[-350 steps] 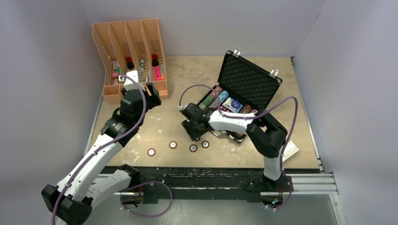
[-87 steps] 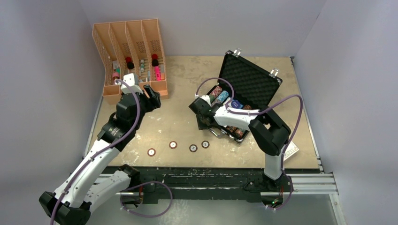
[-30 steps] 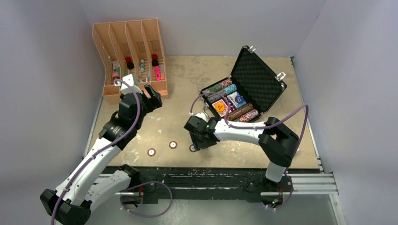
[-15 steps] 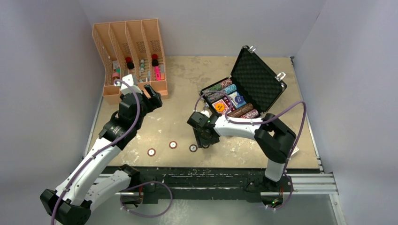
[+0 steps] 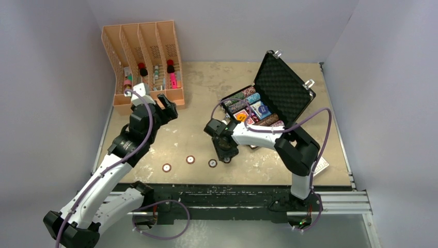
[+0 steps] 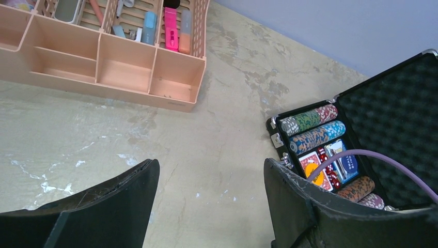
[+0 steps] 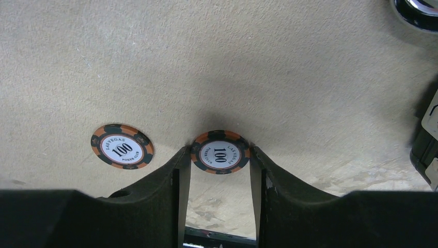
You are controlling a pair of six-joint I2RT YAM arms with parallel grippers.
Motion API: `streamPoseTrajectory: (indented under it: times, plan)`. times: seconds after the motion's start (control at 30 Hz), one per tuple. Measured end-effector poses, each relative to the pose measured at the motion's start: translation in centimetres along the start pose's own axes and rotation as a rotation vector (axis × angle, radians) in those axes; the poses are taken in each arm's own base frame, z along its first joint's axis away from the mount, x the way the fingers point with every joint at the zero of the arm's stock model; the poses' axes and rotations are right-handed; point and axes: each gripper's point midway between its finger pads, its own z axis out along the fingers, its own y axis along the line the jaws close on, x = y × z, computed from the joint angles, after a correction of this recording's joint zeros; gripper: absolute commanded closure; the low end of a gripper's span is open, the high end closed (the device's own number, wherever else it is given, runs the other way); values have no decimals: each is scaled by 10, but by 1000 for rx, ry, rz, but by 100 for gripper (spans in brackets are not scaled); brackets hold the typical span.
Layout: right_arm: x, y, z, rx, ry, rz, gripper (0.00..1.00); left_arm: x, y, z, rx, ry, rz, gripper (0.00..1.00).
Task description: Pack up texas hold em set
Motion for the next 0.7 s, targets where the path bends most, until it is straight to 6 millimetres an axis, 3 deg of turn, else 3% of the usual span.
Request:
streamPoseTrajectory:
  times: [0.2,0.3,0.47,0.7]
  plan:
    - [0,0,0,0,3,3,64,3,2,-1,4,0,-3,27]
    - [-3,-3,-1,7,-9,21,64,13,2,0,16,27,-9,27]
    - [-19,-19,-11,14,-78,95,64,52,-3,8,67,131,-31,27]
    - [-67,-35,-50,-54,-267,246,64,115,-21,17,211,298,-101,29]
